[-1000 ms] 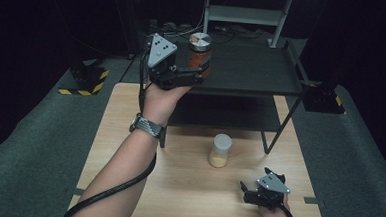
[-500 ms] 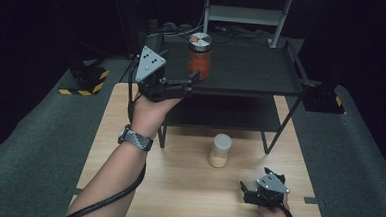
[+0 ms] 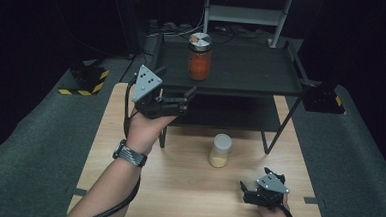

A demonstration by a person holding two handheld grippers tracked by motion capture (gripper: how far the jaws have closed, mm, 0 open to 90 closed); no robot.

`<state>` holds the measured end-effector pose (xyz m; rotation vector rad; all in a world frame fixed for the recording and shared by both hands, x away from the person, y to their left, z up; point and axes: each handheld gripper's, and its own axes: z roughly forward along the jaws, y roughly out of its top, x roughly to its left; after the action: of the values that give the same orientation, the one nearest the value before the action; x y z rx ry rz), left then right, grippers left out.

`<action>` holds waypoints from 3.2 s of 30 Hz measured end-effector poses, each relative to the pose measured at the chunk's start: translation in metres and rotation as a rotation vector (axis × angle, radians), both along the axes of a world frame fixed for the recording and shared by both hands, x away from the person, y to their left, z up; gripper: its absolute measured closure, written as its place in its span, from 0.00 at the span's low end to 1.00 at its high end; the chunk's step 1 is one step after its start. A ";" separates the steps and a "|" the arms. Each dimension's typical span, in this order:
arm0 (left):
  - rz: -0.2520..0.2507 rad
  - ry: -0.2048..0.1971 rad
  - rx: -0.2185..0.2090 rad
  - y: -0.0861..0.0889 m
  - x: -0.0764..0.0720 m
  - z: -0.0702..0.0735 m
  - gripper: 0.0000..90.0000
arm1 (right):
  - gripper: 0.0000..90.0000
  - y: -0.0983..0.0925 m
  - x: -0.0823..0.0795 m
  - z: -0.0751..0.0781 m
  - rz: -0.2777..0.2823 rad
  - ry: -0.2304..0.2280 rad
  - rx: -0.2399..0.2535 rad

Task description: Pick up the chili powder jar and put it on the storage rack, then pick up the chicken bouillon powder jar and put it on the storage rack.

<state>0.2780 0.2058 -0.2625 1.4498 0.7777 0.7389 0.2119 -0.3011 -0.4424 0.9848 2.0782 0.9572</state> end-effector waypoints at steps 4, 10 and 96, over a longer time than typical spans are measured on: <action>-0.003 0.010 0.005 0.001 -0.006 -0.008 0.00 | 0.00 0.000 0.000 0.000 0.000 -0.001 -0.001; -0.010 0.018 0.010 0.003 -0.013 -0.022 0.00 | 0.00 0.000 0.000 0.000 0.001 -0.001 -0.002; 0.010 0.399 0.345 -0.003 -0.052 -0.199 0.00 | 0.00 0.005 -0.004 -0.002 -0.002 -0.025 -0.028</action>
<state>0.2256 0.2029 -0.4611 1.9431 0.9943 0.6176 0.2075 -0.2959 -0.4445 0.9557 2.0637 0.9325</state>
